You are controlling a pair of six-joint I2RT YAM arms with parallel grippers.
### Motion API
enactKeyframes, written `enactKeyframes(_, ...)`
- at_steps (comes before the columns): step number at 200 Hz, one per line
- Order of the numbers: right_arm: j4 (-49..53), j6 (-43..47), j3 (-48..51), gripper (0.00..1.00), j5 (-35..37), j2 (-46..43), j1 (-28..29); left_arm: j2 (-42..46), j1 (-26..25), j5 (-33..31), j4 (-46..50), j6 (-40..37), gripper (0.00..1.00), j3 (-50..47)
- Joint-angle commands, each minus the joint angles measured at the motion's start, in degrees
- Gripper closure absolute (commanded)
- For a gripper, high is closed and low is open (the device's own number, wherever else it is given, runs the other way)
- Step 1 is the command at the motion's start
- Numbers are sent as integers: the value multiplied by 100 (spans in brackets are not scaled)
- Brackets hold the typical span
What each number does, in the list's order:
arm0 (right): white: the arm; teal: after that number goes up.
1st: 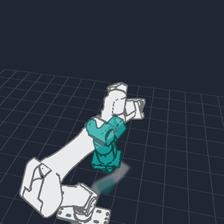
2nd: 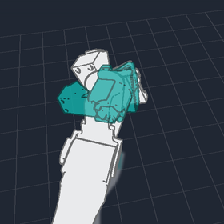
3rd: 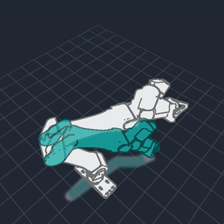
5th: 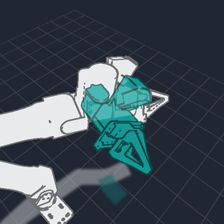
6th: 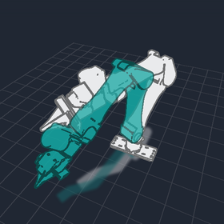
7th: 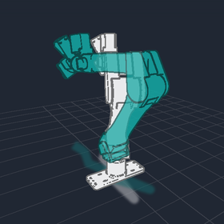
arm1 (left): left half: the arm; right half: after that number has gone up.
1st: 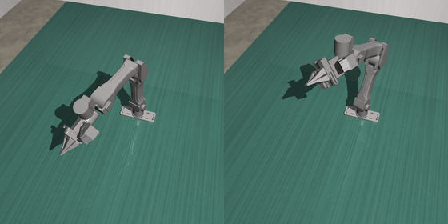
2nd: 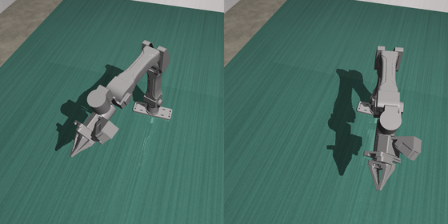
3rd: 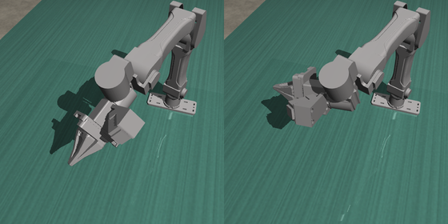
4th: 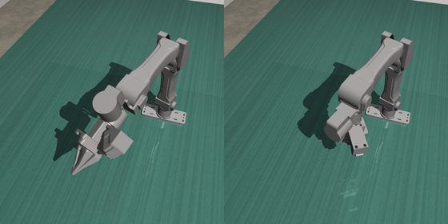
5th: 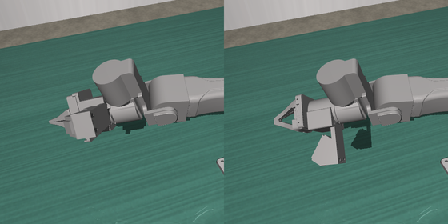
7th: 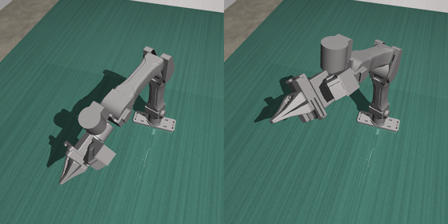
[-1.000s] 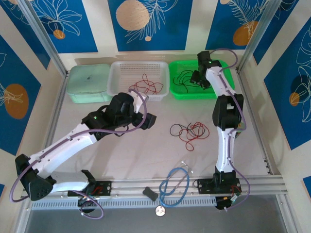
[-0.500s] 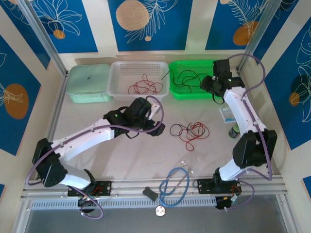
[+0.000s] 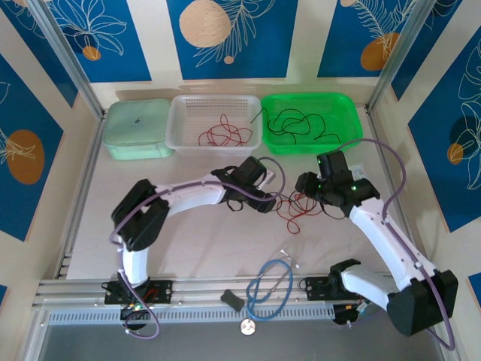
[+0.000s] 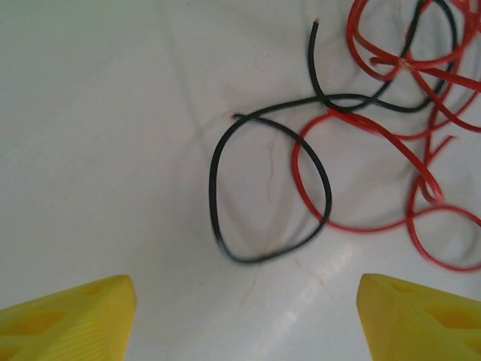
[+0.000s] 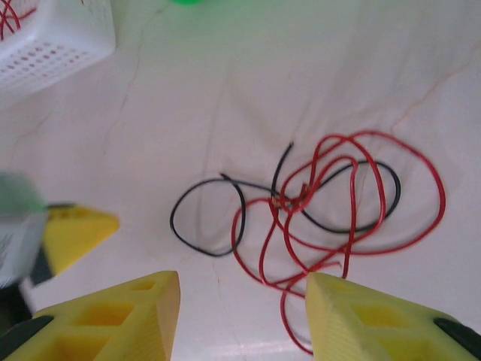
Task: Untangle the cables
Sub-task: Pick up the cable from the multiple cables, then straighten the cable.
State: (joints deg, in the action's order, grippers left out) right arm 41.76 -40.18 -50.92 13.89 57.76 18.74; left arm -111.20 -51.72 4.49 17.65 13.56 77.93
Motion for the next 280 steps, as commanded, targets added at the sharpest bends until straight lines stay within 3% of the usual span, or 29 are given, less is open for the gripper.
enactKeyframes(1, 172, -378, 230, 53, -24, -415, 90, -477, -57, 175, -288, -179, 28, 417)
enactKeyframes(38, 317, -568, 515, 55, 53, -886, 105, -884, -59, 78, -345, -128, 46, 680)
enactKeyframes(82, 263, -588, 575, 56, -32, -952, 90, -567, -63, -153, -444, -138, 100, 590)
enactKeyframes(117, 47, -560, 491, 57, -275, -802, 9, 305, -57, -321, -29, -249, 100, 629)
enactKeyframes(160, -283, -560, 441, 57, -771, -590, -107, 1173, -65, -498, 1093, -581, 100, 1408)
enactKeyframes(208, -946, -924, 591, 56, -1272, -116, -134, 1662, -76, -629, 1632, -716, 100, 1992)
enactKeyframes(280, -1883, -1728, 905, 56, -1105, 684, -60, 1941, -79, -1026, 1873, -841, 100, 2526)
